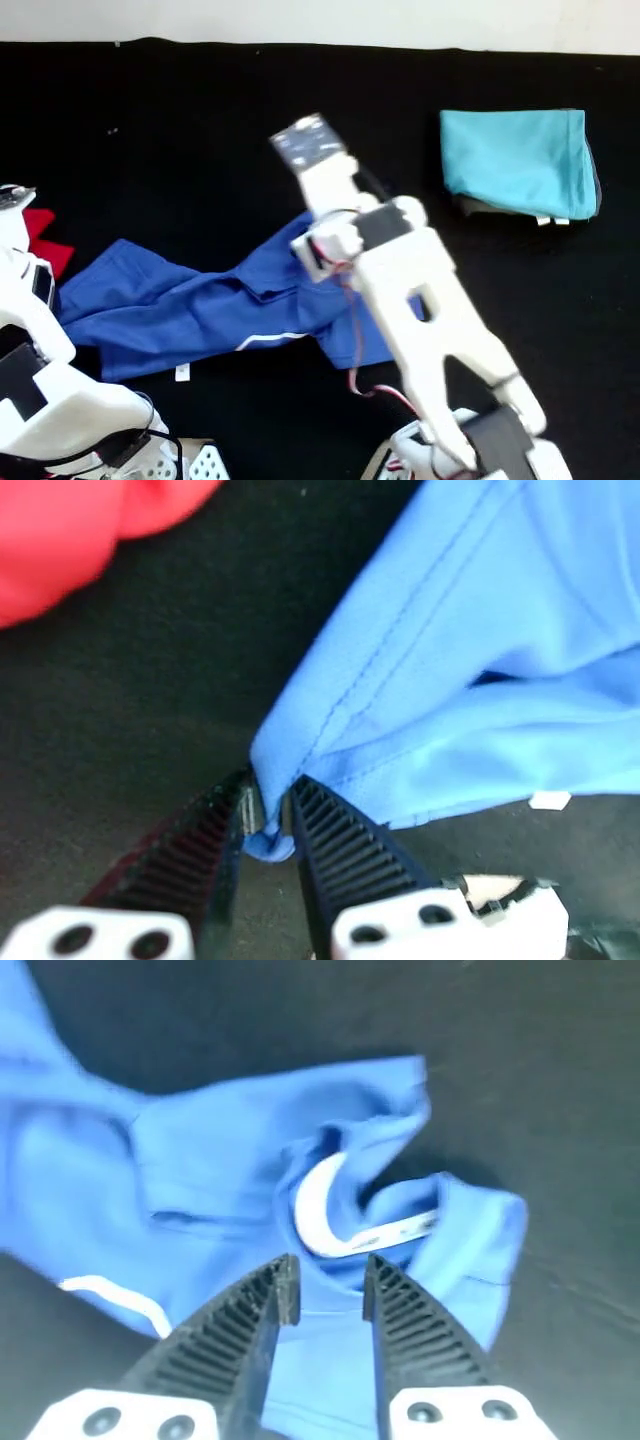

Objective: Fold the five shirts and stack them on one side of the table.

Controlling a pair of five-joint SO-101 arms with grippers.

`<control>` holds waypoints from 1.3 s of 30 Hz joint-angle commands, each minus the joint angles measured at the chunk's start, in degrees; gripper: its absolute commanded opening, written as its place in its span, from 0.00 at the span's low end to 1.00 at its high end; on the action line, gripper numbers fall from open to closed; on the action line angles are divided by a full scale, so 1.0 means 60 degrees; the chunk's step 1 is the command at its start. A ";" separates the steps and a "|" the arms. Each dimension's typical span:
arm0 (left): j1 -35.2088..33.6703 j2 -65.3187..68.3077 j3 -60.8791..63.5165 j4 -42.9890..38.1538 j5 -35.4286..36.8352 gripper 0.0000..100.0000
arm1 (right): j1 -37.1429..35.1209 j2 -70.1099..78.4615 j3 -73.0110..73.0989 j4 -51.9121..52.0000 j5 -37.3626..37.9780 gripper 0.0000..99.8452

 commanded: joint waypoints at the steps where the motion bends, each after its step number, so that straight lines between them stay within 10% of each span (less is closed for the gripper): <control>1: 0.0081 -0.0066 -0.0037 0.0059 0.0059 0.01 | -0.0872 0.1223 -0.1458 -0.0125 -0.0117 0.11; 19: -0.1267 -0.0154 -0.0154 -0.0601 0.0000 0.01 | 0.1868 0.4740 -0.2747 0.0608 0.0498 0.11; 39: -0.0974 -0.0066 -0.0315 -0.0615 0.0000 0.01 | -0.0154 0.5297 -0.4974 0.1194 -0.0264 0.15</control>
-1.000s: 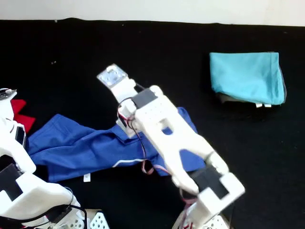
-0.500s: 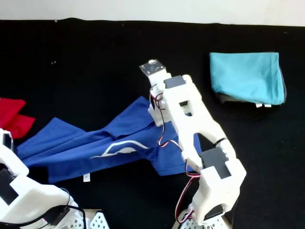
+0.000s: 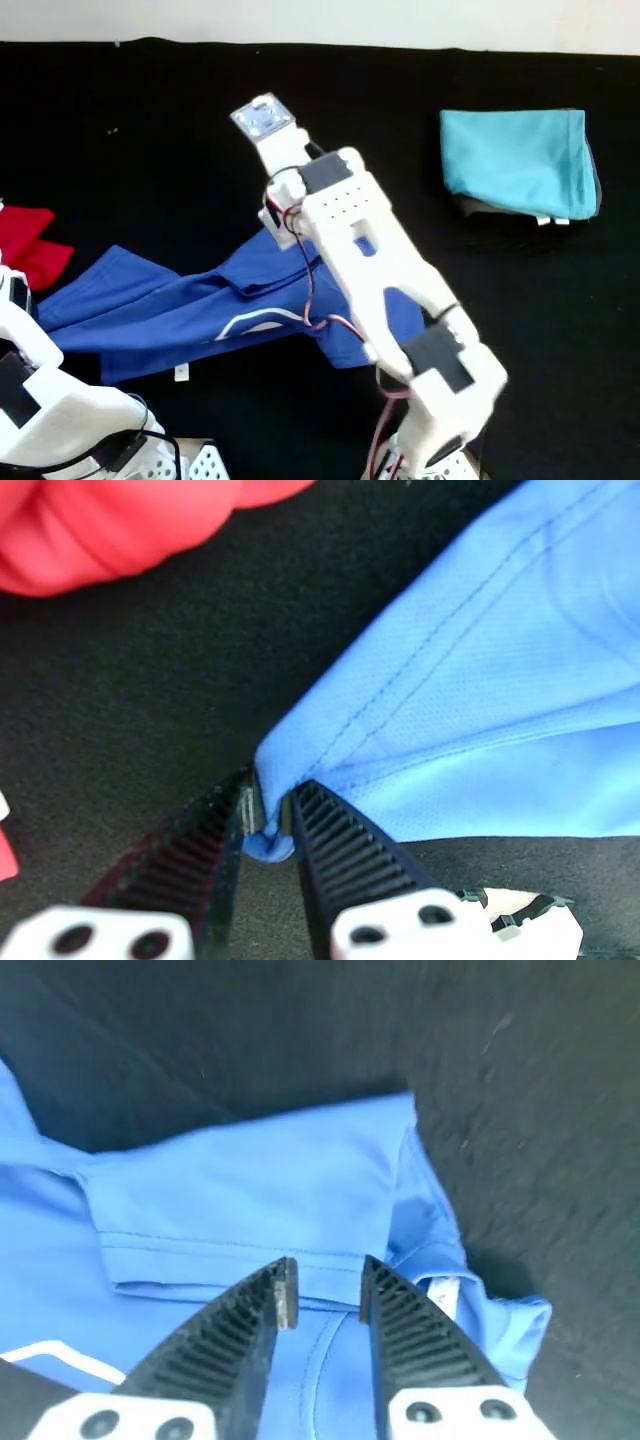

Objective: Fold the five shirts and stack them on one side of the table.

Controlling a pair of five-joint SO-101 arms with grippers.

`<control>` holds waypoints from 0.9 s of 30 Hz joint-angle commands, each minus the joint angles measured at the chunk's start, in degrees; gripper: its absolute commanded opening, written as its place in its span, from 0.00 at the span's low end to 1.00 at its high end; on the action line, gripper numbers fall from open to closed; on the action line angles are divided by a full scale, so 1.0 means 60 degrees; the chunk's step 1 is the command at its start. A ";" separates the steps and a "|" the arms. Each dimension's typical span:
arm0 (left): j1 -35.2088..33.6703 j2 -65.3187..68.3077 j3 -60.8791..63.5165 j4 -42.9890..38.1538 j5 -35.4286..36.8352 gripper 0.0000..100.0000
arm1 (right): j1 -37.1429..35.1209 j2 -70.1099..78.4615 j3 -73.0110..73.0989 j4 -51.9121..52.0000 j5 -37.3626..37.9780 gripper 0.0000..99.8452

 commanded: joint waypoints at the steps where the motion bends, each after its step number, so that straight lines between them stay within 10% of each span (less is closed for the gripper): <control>1: 0.0081 -0.0066 -0.0315 -0.0088 -0.0015 0.01 | -0.0139 0.0857 -0.0974 0.0535 -0.0147 0.18; 27: 0.0037 -0.0066 -0.0388 -0.0147 -0.0015 0.01 | -0.0300 0.2938 -0.2894 0.2249 -0.0147 0.16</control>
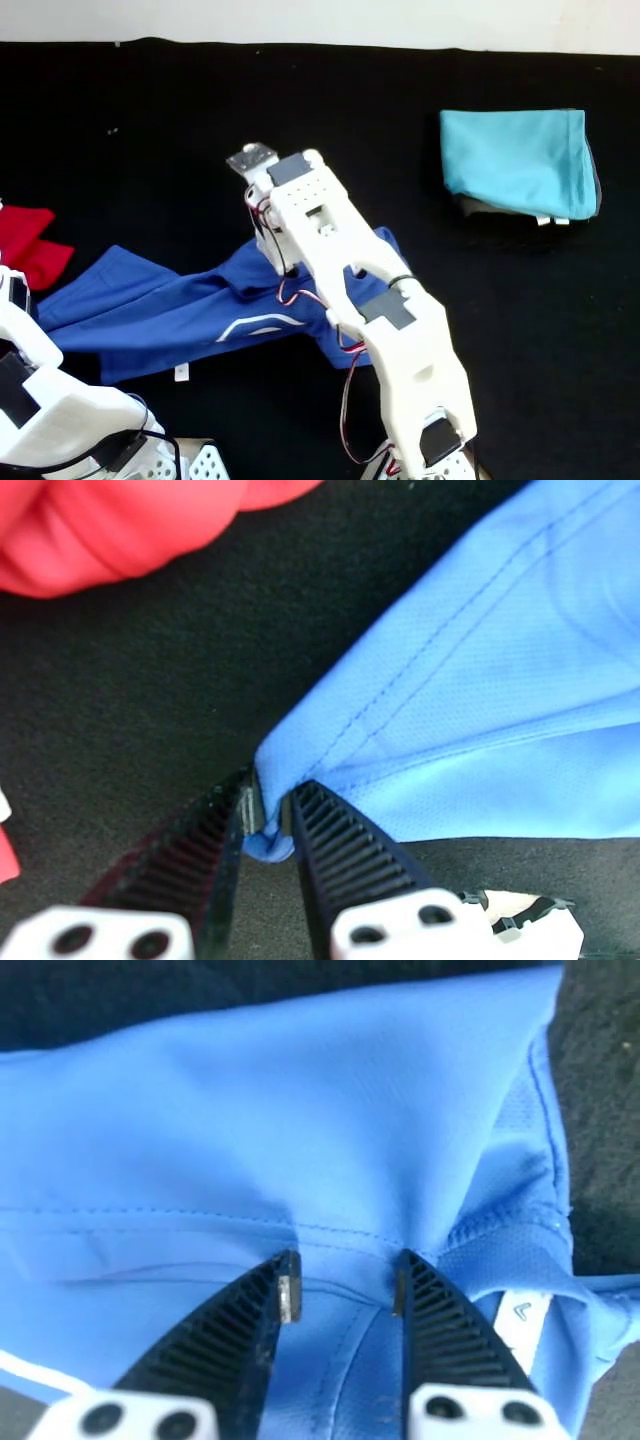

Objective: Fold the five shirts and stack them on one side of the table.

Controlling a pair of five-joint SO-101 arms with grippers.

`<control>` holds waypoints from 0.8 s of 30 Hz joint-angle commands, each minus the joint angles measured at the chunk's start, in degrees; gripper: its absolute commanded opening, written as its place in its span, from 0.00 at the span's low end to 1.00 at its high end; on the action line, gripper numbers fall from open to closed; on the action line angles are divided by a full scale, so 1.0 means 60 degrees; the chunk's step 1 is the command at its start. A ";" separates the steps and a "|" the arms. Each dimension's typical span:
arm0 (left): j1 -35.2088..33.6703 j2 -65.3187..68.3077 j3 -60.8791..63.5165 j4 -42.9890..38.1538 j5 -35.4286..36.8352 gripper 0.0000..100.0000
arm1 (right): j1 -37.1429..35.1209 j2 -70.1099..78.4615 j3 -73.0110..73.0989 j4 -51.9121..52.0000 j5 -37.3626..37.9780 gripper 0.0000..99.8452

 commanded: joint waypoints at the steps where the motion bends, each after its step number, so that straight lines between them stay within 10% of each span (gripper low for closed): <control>1: 0.0037 -0.0066 -0.0388 -0.0088 -0.0015 0.01 | -0.0037 -0.0667 -0.0432 0.0081 -0.0088 0.18; 24: 0.0066 -0.0066 -0.0374 -0.0088 -0.0015 0.01 | 0.0168 0.0007 -0.0403 -0.0125 -0.0059 0.21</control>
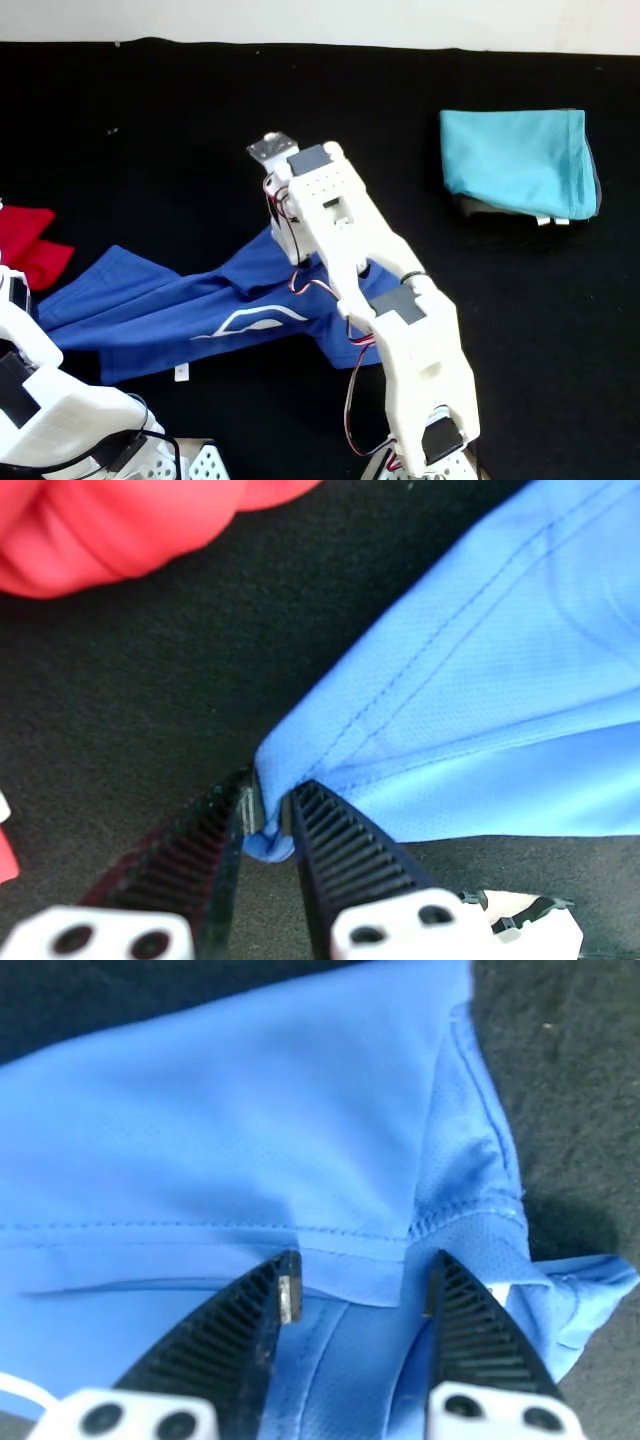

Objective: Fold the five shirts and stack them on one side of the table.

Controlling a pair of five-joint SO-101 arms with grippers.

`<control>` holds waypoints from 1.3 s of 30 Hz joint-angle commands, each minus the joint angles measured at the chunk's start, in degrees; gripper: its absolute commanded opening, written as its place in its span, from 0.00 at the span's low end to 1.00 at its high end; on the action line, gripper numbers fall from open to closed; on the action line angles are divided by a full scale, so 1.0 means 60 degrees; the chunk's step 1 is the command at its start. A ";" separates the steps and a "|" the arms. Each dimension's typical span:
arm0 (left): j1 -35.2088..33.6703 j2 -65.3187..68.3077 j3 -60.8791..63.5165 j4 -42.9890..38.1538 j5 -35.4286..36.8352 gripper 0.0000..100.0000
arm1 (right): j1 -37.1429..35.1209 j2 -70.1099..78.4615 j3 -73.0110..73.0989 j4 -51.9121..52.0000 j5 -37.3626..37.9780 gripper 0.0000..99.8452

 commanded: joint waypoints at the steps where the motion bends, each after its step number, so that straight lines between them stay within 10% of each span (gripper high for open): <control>1: 0.0051 -0.0066 -0.0374 -0.0088 -0.0015 0.01 | -0.0520 0.0022 -0.0403 -0.0037 -0.0059 0.21; 16: 0.0081 -0.0066 -0.0388 -0.0088 -0.0015 0.01 | 0.0344 0.0037 -0.2864 0.0828 -0.0088 0.00; 39: 0.0022 -0.0066 -0.0344 -0.0088 -0.0015 0.01 | -0.0608 0.2103 -0.2850 0.1238 -0.0029 0.21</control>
